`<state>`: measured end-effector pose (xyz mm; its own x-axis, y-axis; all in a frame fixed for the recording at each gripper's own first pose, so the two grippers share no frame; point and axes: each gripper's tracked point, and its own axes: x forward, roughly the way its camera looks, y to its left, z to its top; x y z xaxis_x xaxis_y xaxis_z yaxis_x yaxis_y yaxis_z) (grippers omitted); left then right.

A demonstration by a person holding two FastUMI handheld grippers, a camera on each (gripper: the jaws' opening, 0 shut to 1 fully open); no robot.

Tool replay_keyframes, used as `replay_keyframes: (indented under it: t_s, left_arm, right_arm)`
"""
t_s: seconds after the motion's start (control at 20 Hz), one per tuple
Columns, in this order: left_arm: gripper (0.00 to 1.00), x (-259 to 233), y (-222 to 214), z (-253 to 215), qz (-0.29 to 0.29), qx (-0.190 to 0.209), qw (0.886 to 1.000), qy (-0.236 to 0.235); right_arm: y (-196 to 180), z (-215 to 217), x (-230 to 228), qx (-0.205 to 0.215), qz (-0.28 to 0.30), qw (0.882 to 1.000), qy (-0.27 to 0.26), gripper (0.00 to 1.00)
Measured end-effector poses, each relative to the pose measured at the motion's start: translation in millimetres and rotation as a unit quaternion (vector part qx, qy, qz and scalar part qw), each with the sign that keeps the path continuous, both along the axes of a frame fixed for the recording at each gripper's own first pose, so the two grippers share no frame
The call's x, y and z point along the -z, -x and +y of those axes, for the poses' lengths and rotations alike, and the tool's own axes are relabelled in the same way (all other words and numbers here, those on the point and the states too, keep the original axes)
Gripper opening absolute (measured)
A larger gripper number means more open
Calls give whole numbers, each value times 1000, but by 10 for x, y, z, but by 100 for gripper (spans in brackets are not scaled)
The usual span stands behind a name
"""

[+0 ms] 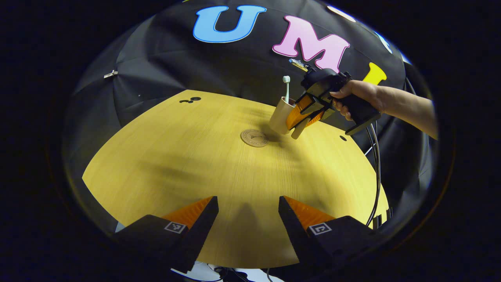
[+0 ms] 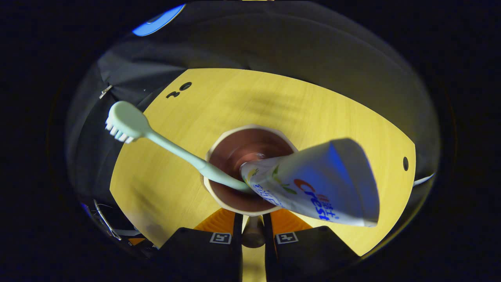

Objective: Put the toothbrush and toothpaste on the desktop into the cup, then pick up the cup and place it on the coaster on the desktop.

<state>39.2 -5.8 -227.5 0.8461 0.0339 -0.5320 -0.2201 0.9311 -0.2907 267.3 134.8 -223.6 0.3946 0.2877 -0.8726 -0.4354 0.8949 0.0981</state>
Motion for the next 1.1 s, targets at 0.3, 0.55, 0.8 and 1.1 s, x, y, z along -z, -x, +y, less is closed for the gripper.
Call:
replay_keyframes:
  t_s: [0.3,0.55,0.8,1.1]
  left_arm:
    - [98,23,197,254,3,-35,999,19]
    - [98,-37,262,398,-5,-45,999,19]
    - [98,2,335,447,-6,-58,997,45]
    - [98,30,393,446,1,-68,996,50]
  right_arm:
    - [98,335,131,-40,11,999,12,26]
    - [132,508,298,-59,22,997,33,26]
    - [174,505,334,-62,30,997,40,26]
    - [169,511,370,-65,31,996,51,26]
